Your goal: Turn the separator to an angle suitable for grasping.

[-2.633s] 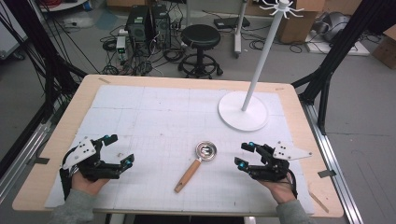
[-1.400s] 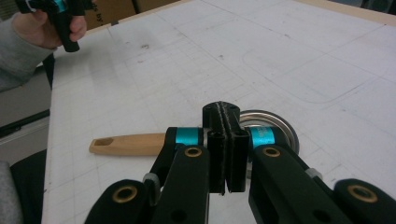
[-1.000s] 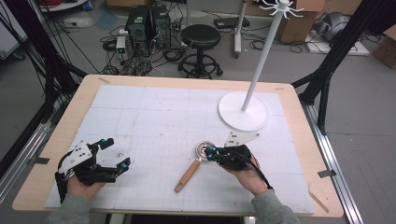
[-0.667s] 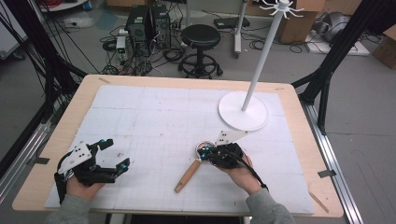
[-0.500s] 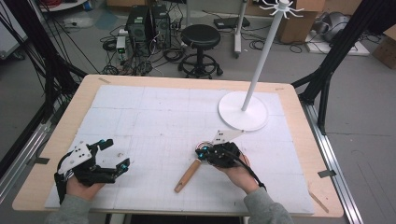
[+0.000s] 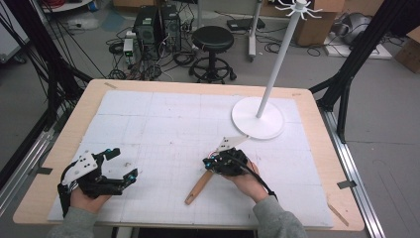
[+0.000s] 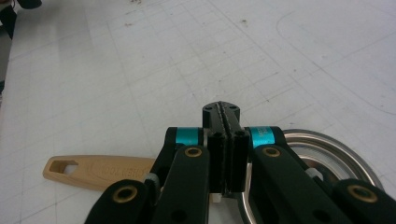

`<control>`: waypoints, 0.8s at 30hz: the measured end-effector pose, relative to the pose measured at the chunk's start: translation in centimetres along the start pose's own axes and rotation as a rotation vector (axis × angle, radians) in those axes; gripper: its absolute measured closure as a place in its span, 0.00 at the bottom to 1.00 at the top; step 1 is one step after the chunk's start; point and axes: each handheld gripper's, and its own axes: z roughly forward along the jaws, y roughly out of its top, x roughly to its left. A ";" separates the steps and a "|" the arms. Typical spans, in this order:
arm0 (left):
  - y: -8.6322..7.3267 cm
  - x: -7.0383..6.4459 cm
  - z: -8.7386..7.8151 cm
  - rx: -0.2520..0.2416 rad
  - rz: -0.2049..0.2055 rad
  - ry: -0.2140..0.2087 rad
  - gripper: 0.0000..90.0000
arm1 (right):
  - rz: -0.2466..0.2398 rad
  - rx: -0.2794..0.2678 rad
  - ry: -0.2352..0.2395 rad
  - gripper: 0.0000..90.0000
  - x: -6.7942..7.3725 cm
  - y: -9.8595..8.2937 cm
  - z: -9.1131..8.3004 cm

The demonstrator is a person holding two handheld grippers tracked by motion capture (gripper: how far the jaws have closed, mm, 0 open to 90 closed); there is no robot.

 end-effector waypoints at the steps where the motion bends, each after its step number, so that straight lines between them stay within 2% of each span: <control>1: 0.0 0.0 0.0 0.001 0.000 0.001 0.02 | -0.005 0.012 -0.002 1.00 0.0 0.0 0.3; 9: -0.1 0.0 -0.1 0.005 0.002 0.001 0.02 | -0.021 0.059 -0.016 1.00 0.1 0.2 1.3; 18: -0.1 0.0 -0.2 0.014 0.002 0.003 0.02 | -0.006 0.096 -0.023 1.00 0.0 0.2 2.2; 24: -0.2 0.1 -0.3 0.011 -0.001 0.005 0.02 | -0.022 0.130 -0.029 1.00 0.0 0.1 2.6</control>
